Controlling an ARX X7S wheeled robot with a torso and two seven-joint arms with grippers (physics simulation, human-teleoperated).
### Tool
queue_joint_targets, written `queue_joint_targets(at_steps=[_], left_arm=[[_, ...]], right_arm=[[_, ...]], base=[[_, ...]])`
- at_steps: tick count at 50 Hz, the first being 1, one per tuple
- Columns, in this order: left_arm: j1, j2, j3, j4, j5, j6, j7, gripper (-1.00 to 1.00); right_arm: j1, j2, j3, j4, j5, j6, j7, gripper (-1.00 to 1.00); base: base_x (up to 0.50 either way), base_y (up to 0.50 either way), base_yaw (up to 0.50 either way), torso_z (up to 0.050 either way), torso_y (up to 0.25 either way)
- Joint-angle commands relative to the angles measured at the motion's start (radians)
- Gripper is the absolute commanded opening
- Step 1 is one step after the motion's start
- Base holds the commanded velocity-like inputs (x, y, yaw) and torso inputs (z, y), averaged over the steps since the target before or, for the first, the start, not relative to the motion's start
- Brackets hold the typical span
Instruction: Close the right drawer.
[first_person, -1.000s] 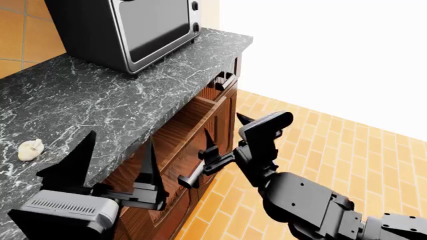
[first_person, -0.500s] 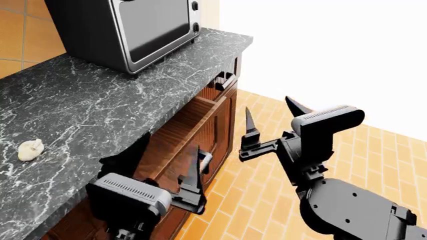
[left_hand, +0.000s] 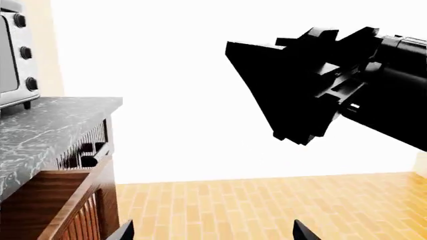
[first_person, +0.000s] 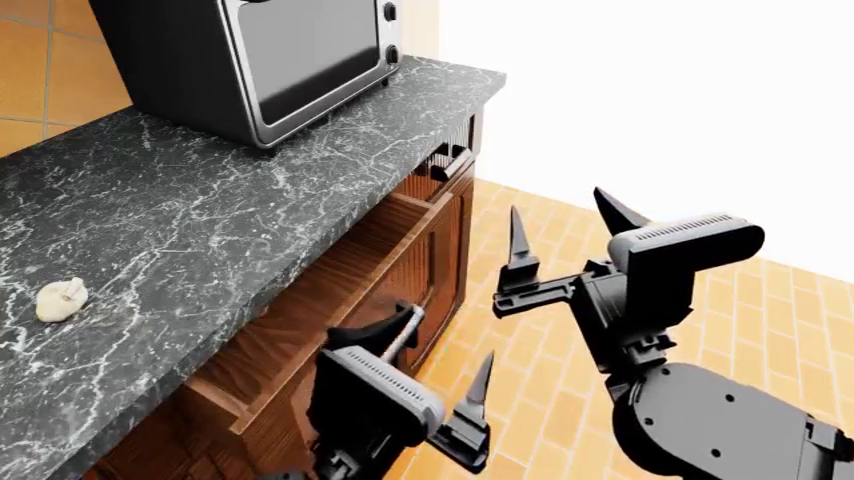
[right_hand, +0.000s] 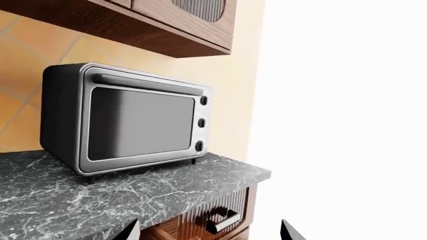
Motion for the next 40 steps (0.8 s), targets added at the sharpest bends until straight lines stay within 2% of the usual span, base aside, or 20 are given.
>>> queue_joint_targets(at_steps=[1, 12, 40], left_arm=[[-0.05, 0.047, 0.075, -0.137, 0.008, -0.017, 0.059, 1.0], [-0.096, 0.091, 0.111, -0.314, 0.013, -0.013, 0.113, 1.0], [-0.207, 0.15, 0.026, -0.642, -0.044, 0.041, 0.153, 1.0]], right_arm=[[-0.004, -0.004, 0.003, -0.003, -0.007, -0.002, 0.003, 1.0], [-0.001, -0.003, 0.006, -0.022, -0.012, 0.006, 0.01, 1.0], [-0.018, -0.011, 0.015, -0.012, -0.023, -0.01, 0.003, 1.0]], base=[[0.0, 0.0, 0.0, 0.0, 0.0], [0.0, 0.0, 0.0, 0.0, 0.0], [0.0, 0.0, 0.0, 0.0, 0.0]])
